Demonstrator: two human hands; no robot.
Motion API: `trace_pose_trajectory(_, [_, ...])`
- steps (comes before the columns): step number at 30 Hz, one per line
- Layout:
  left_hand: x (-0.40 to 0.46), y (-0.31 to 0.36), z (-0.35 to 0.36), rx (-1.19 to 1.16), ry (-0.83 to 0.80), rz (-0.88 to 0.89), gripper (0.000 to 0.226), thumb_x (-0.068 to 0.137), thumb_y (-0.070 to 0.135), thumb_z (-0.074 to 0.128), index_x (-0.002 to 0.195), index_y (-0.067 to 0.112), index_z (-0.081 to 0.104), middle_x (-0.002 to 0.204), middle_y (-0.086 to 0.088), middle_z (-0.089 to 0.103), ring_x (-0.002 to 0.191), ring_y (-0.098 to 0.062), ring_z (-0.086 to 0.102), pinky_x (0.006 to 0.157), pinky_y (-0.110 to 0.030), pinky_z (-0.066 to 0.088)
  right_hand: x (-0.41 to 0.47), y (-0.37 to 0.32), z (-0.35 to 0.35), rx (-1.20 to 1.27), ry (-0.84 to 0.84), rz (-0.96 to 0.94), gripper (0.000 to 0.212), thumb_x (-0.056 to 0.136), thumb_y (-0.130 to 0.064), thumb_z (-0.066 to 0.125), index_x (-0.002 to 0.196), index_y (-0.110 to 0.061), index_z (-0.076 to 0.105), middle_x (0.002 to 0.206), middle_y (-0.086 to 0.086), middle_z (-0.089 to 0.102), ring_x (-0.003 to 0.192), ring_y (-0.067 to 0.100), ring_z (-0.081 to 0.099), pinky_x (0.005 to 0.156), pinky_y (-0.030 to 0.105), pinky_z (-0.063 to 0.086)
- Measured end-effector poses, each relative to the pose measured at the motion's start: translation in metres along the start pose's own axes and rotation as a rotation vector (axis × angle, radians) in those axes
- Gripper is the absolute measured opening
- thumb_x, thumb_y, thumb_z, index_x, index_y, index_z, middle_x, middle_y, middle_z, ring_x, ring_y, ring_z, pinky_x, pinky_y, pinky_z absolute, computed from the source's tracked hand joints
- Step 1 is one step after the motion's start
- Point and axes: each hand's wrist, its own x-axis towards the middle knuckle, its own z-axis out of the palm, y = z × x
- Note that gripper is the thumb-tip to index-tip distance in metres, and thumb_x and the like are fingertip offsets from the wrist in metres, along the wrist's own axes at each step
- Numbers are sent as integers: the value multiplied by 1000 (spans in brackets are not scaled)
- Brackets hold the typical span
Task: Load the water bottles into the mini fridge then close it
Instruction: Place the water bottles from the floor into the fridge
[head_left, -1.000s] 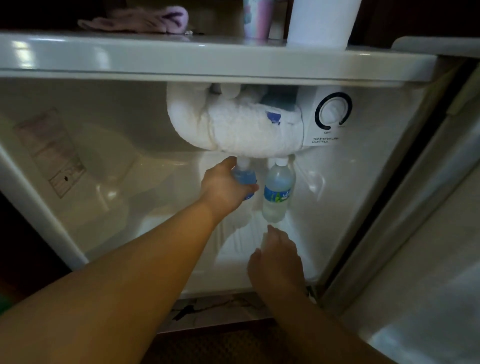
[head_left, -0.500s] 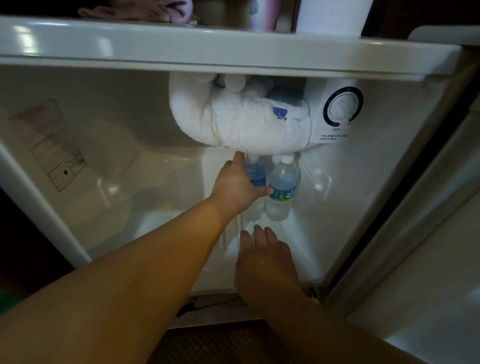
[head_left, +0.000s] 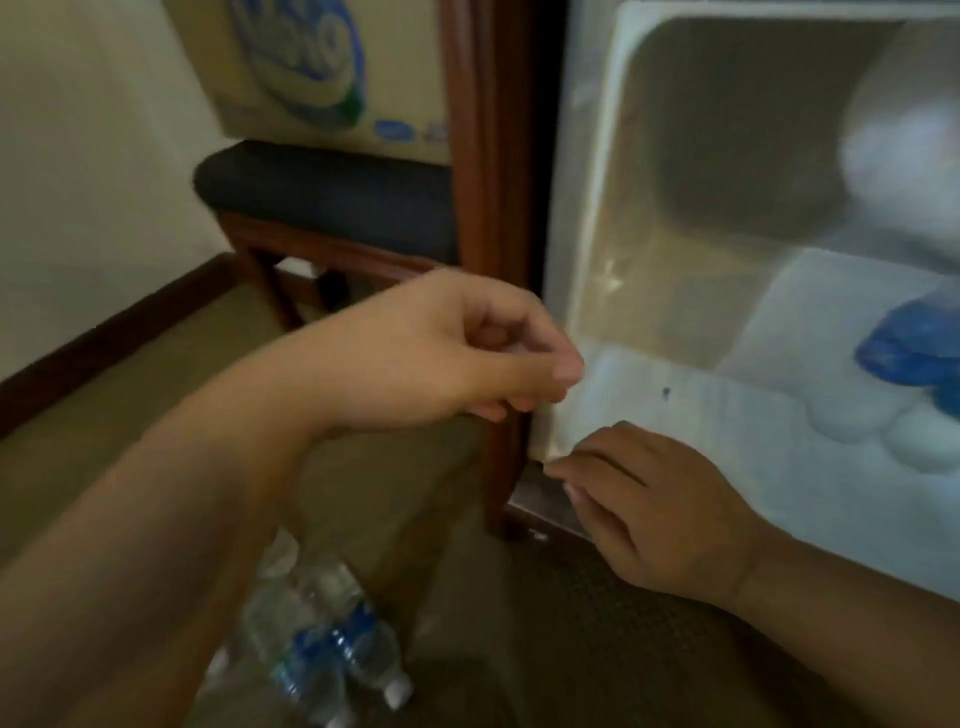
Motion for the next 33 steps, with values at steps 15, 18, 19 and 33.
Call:
trace_pose_trajectory(15, [-243,-215,-24,279,625,-771,19,92,53,66,99,36,69,92,16,73,84,2,69,82,-30,58,91,-191,198,263,-915,426,61,84,-49,72,134,-27,46,107,-5,61,90,11,60,79,31,53])
trace_pose_trajectory(18, [-269,-250,-2,427,594,-937,37,90,61,62,118,36,63,114,13,68,108,-11,63,96,-36,53,62,-201,225,270,-1020,545,86,75,-42,83,145,-21,38,120,0,61,104,16,62,92,37,53])
trace_pose_trajectory(19, [-276,-258,5,514,573,-989,44,89,63,60,126,38,59,124,9,63,120,-18,55,100,-38,48,53,-202,231,244,-1023,569,91,77,-39,82,149,-20,31,125,2,60,109,18,61,94,38,53])
trace_pose_trajectory(33, [-286,-297,-7,560,538,-1178,32,92,35,70,122,24,69,113,1,72,95,-16,63,76,-29,48,62,-156,187,433,-562,518,31,97,-34,61,126,-36,54,119,-13,55,100,3,57,86,29,56])
